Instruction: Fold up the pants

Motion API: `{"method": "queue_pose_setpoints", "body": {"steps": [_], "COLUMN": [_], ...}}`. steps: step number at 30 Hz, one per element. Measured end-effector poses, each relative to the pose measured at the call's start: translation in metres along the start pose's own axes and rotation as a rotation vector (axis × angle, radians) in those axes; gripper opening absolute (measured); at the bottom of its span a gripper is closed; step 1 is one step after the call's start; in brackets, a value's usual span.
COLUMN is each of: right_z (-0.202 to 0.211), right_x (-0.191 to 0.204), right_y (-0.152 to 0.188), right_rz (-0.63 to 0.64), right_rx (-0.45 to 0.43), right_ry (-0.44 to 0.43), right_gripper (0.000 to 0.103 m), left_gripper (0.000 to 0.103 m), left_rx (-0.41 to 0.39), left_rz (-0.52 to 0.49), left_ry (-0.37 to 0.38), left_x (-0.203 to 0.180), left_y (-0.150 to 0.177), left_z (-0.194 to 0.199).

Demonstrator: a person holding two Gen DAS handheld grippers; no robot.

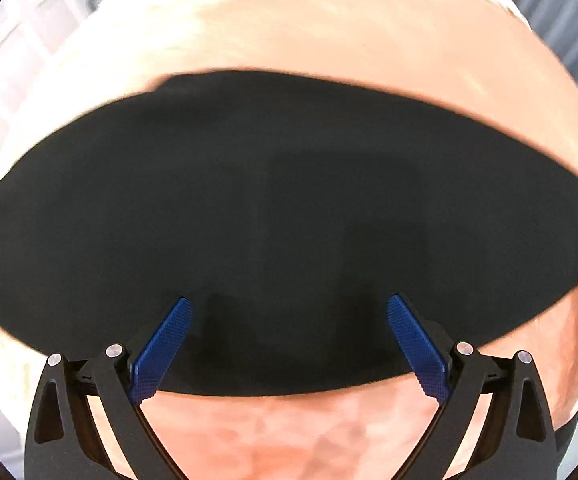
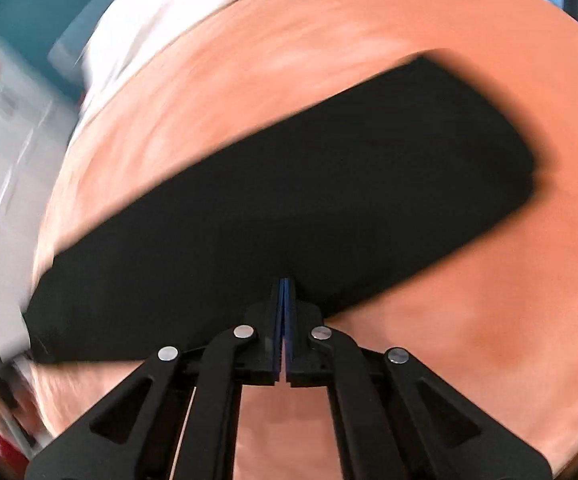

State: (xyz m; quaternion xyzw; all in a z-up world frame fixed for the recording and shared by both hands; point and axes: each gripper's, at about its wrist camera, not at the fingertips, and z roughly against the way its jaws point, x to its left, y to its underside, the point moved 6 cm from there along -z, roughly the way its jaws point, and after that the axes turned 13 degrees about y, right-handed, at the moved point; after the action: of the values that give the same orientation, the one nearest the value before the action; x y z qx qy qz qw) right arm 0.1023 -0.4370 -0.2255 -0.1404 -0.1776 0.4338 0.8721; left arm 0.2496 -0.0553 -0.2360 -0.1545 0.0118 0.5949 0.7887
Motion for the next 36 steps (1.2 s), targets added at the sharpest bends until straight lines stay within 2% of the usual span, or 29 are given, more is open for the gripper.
{"method": "queue_pose_setpoints", "body": {"steps": [1, 2, 3, 4, 5, 7, 8, 11, 15, 17, 18, 19, 20, 21, 22, 23, 24, 25, 28, 29, 31, 36], "right_z": [0.01, 0.019, 0.026, 0.027, 0.025, 0.017, 0.006, -0.018, -0.024, -0.027, -0.022, -0.023, -0.026, -0.028, -0.03, -0.032, -0.032, -0.029, -0.005, 0.008, 0.03, 0.082], "right_x": [-0.016, -0.034, -0.057, -0.07, -0.083, -0.101, -0.106, -0.093, -0.087, -0.084, -0.088, -0.091, -0.096, -0.098, -0.099, -0.097, -0.093, -0.089, -0.063, -0.049, -0.021, 0.078], "right_y": [-0.009, -0.018, -0.031, -0.039, -0.047, -0.058, -0.062, -0.059, -0.049, -0.05, -0.049, -0.051, -0.053, -0.052, -0.052, -0.052, -0.05, -0.049, -0.049, -0.051, -0.054, -0.049], "right_rz": [-0.023, -0.047, -0.082, -0.101, -0.116, -0.121, -0.126, -0.126, -0.095, -0.095, -0.104, -0.118, -0.131, -0.134, -0.131, -0.141, -0.159, -0.148, -0.133, -0.123, -0.091, 0.062], "right_rx": [-0.043, -0.086, -0.121, -0.128, -0.128, -0.103, -0.063, -0.008, -0.013, -0.01, -0.009, 0.002, 0.015, 0.025, 0.048, 0.075, 0.102, 0.106, 0.097, 0.088, 0.075, 0.081], "right_ry": [0.04, 0.077, 0.1, 0.11, 0.119, 0.114, 0.089, -0.006, -0.019, -0.037, -0.065, -0.095, -0.122, -0.123, -0.137, -0.189, -0.234, -0.239, -0.34, -0.378, -0.44, -0.559], "right_gripper": [0.012, 0.026, 0.051, 0.061, 0.064, 0.064, 0.064, 0.064, 0.065, 0.065, 0.065, 0.064, 0.051, 0.031, 0.02, 0.017, 0.016, 0.016, 0.016, 0.016, 0.016, 0.016], "left_gripper": [0.096, 0.096, 0.096, 0.096, 0.096, 0.096, 0.096, 0.096, 0.096, 0.096, 0.096, 0.098, 0.098, 0.098, 0.098, 0.098, 0.098, 0.098, 0.097, 0.097, 0.097, 0.097], "left_rx": [0.014, 0.013, 0.012, 0.015, 0.02, 0.034, 0.04, 0.057, 0.101, 0.119, 0.105, 0.098, 0.09, 0.084, 0.08, 0.083, 0.093, 0.104, 0.121, 0.115, 0.078, -0.063], "left_rz": [-0.013, -0.033, -0.051, -0.076, -0.101, -0.146, -0.16, -0.205, -0.274, -0.321, -0.382, -0.419, -0.471, -0.492, -0.503, -0.506, -0.506, -0.503, -0.467, -0.46, -0.458, -0.429], "left_ry": [0.014, 0.029, 0.029, 0.026, 0.029, 0.036, 0.048, 0.118, 0.247, 0.222, 0.173, 0.142, 0.102, 0.089, 0.089, 0.096, 0.103, 0.112, 0.165, 0.176, 0.198, 0.204], "left_x": [-0.016, -0.033, -0.046, -0.064, -0.081, -0.113, -0.128, -0.191, -0.28, -0.311, -0.327, -0.324, -0.332, -0.348, -0.351, -0.353, -0.353, -0.345, -0.33, -0.314, -0.275, -0.212], "left_y": [-0.001, -0.004, -0.006, -0.01, -0.013, -0.022, -0.025, -0.04, -0.058, -0.063, -0.067, -0.072, -0.074, -0.074, -0.077, -0.08, -0.083, -0.098, -0.128, -0.126, -0.116, -0.134], "left_z": [-0.005, -0.008, -0.01, -0.013, -0.016, -0.026, -0.029, -0.04, -0.061, -0.074, -0.079, -0.084, -0.088, -0.088, -0.088, -0.087, -0.086, -0.088, -0.084, -0.078, -0.05, 0.023]}}
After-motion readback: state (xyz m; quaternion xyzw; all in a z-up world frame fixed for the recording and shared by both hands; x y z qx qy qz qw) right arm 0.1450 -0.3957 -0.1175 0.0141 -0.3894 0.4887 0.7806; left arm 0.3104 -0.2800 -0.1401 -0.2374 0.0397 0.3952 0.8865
